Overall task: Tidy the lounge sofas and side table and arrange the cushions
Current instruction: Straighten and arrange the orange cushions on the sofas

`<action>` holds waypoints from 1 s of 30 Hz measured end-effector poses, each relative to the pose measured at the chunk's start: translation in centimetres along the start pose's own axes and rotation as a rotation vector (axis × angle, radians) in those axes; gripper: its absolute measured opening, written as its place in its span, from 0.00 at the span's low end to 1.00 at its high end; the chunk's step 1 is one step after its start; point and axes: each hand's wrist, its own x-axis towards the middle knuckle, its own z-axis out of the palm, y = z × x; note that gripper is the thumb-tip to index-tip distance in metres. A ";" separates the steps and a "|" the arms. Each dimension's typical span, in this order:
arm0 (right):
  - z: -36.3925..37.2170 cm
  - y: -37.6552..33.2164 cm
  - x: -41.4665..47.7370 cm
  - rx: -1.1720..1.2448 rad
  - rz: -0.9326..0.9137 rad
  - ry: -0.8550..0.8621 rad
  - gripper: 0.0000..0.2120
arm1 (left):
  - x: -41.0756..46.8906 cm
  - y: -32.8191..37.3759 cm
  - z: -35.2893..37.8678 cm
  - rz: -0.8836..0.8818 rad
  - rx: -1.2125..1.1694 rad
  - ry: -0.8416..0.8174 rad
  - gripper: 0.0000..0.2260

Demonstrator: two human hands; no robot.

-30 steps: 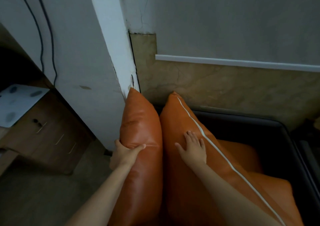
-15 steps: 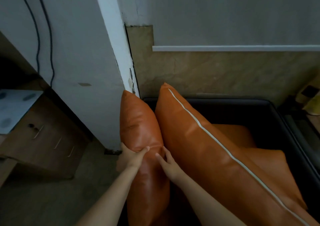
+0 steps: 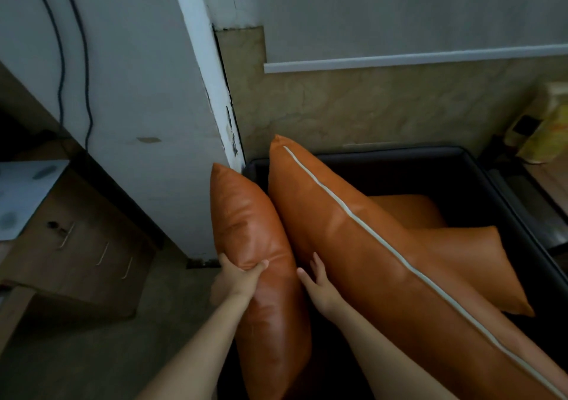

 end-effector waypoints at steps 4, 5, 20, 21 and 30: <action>-0.9 0.3 0.4 -0.191 -0.036 0.077 0.39 | 0.1 -0.1 0.0 0.026 0.051 -0.016 0.48; -1.1 0.3 0.6 -0.238 -0.040 0.105 0.40 | 0.2 -0.1 0.1 0.033 0.060 -0.021 0.48; -9.2 -1.3 5.4 -1.045 -0.253 0.230 0.49 | 1.2 1.9 3.6 0.004 0.101 -0.096 0.50; -9.9 -1.7 5.7 -1.088 -0.258 0.234 0.49 | 1.4 2.0 3.8 -0.001 0.108 -0.096 0.49; -11.9 -0.6 8.2 -1.253 -0.316 0.268 0.49 | 2.9 2.7 6.1 -0.036 0.083 -0.091 0.51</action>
